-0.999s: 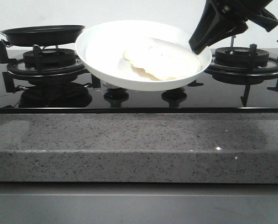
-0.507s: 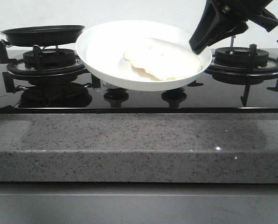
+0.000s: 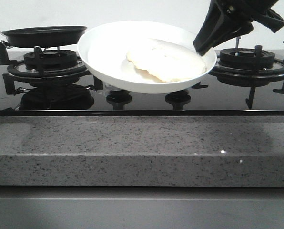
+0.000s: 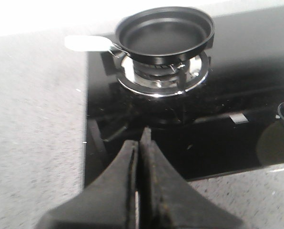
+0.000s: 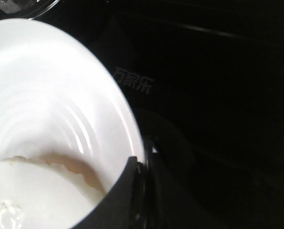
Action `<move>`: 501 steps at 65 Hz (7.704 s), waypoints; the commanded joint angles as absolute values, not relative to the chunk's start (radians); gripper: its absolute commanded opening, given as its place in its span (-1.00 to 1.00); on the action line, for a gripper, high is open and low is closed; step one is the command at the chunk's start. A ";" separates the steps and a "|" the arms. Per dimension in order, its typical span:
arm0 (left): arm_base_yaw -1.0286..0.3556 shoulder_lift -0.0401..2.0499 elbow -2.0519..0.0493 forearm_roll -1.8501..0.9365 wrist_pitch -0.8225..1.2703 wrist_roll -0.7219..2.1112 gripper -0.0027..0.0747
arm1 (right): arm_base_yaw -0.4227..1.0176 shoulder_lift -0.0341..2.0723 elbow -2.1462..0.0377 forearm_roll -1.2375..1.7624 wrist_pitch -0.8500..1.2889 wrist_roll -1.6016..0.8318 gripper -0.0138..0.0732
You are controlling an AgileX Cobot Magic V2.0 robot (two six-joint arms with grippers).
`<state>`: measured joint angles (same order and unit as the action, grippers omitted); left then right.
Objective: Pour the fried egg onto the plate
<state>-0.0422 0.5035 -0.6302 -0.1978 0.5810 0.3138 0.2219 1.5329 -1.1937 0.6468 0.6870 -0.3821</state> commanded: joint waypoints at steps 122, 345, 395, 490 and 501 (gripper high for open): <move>-0.052 0.194 -0.450 -0.218 0.339 0.301 -0.98 | 0.176 1.998 -1.950 0.344 0.976 -0.040 -0.81; -0.052 0.194 -0.450 -0.218 0.341 0.301 -0.98 | 0.174 0.077 -0.402 -0.033 0.458 0.020 -0.84; -0.052 0.194 -0.448 -0.201 0.337 0.288 -0.98 | 0.174 0.077 -0.402 -0.033 0.458 0.020 -0.84; -0.052 -0.023 0.011 -0.061 0.077 0.061 -0.98 | 0.174 0.077 -0.402 -0.033 0.459 0.020 -0.84; -0.052 -0.023 0.011 -0.061 0.077 0.061 -0.98 | 0.174 0.077 -0.402 -0.033 0.459 0.020 -0.84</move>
